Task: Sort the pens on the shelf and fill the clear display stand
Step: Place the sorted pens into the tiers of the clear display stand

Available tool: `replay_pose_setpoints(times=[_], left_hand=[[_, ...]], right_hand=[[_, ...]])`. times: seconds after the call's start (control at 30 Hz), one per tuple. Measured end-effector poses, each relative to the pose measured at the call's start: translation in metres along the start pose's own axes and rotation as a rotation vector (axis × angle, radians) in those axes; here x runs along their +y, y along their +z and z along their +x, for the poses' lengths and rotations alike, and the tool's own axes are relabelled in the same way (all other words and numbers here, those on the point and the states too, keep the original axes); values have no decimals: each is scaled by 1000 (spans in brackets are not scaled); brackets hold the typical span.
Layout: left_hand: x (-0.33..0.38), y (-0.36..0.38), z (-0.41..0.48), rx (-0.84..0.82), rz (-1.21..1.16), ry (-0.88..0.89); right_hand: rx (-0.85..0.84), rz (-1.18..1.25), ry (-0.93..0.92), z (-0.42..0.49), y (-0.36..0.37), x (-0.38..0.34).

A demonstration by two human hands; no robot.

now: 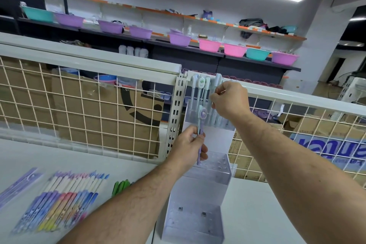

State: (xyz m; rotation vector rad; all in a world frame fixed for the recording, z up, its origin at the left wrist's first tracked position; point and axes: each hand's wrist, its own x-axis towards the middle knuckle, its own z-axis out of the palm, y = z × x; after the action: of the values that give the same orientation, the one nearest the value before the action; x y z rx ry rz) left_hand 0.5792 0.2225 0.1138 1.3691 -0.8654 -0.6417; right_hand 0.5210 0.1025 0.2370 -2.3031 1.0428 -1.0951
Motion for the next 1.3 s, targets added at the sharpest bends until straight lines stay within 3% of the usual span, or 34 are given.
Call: replay_pose_setpoints(times=[0.3,0.47,0.63,0.83,1.1,1.3], left_hand=[[0,0,1,25,-3,17],[-1,0,4,6,-77,36],[-1,2,4,-35,-74,57],[0,1,1,-58,-87,66],[1,-4,-1,-62,-267,10],[-6,-5,7,-5,-235,-58]], right_hand=[[57,-48,-34,-29,6,7],[-19,62,-9,-68,14,14],[-128,-7,12,-81,23,17],[-110,157,123,-76,20,18],[-172,158,114,-73,17,18],[-55,320,123,-52,-13,9]])
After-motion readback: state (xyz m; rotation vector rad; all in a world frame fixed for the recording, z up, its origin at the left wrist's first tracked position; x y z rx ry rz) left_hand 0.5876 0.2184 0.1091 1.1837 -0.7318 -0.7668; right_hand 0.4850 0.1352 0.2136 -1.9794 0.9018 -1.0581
